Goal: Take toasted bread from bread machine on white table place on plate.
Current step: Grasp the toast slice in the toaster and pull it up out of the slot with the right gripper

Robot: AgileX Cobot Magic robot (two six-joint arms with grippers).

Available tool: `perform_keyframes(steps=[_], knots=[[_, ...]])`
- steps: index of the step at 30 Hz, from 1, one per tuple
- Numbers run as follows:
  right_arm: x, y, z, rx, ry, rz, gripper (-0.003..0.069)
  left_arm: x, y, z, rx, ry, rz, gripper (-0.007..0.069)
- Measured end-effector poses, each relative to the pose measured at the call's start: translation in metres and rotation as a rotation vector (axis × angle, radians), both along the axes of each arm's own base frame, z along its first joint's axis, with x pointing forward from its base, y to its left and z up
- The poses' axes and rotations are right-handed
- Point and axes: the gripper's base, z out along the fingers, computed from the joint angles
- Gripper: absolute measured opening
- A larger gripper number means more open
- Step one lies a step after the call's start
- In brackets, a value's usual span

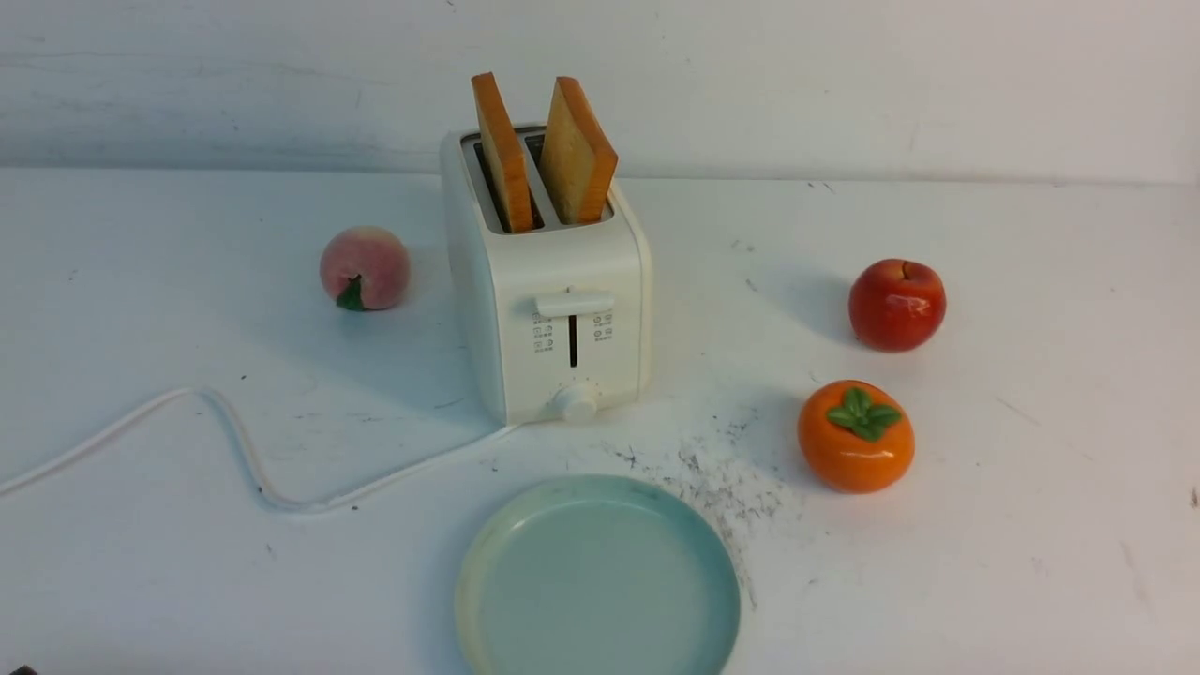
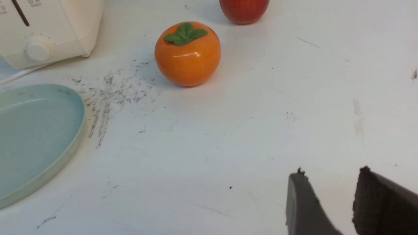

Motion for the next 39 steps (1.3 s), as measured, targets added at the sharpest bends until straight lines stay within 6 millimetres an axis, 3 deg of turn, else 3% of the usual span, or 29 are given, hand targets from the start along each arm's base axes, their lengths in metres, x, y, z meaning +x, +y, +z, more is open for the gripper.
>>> perform_keyframes(steps=[3,5,7,8,10,14,17,21,22,25,28,31,34,35,37,39], knots=[[0.000,0.000,0.000,-0.002,0.000,0.000,0.0240,0.000,-0.005,0.002,-0.433,0.028,0.022,0.0242],[0.000,0.001,0.000,0.039,0.001,-0.005,0.0240,0.000,-0.008,0.003,-0.616,0.045,0.028,0.0242],[0.000,0.004,0.001,0.231,0.016,-0.022,0.0240,-0.001,-0.009,0.004,-0.746,0.056,0.031,0.0242],[0.000,0.005,0.002,0.246,0.017,-0.021,0.0240,-0.001,-0.009,0.004,-0.763,0.058,0.031,0.0242],[0.000,0.010,0.003,0.576,0.061,-0.053,0.0240,-0.001,-0.010,0.005,-0.820,0.062,0.031,0.0242],[0.000,0.016,0.008,0.947,0.113,-0.080,0.0240,0.000,-0.010,0.006,-0.839,0.048,0.033,0.0242],[0.000,0.017,0.011,1.092,0.123,-0.087,0.0240,0.000,-0.009,0.008,-0.868,0.032,0.036,0.0242],[0.001,0.015,0.017,1.158,0.075,-0.095,0.0228,0.000,-0.009,0.012,-0.969,0.017,0.034,0.0216],[0.001,0.015,0.021,1.153,0.060,-0.084,0.0216,0.000,-0.010,0.016,-0.992,0.008,0.027,0.0203],[-0.006,0.014,0.063,0.966,-0.109,0.025,0.0127,-0.007,-0.009,0.058,-0.946,-0.125,-0.040,0.0132],[-0.013,0.011,0.115,0.711,-0.307,0.091,0.0017,-0.022,-0.007,0.106,-0.742,-0.315,-0.100,0.0046],[-0.002,0.013,0.161,0.501,-0.357,0.112,-0.0013,-0.030,-0.008,0.146,-0.520,-0.412,-0.126,-0.0014],[0.020,0.020,0.182,0.403,-0.264,0.147,-0.0007,-0.023,-0.011,0.160,-0.409,-0.375,-0.146,-0.0014],[0.042,0.029,0.188,0.341,-0.138,0.189,-0.0004,-0.015,-0.016,0.165,-0.353,-0.304,-0.178,-0.0014],[0.066,0.040,0.194,0.250,0.048,0.274,-0.0002,-0.003,-0.024,0.166,-0.307,-0.169,-0.240,-0.0014],[0.095,0.054,0.188,0.177,0.346,0.393,-0.0001,0.013,-0.035,0.158,-0.266,0.061,-0.339,-0.0014]])
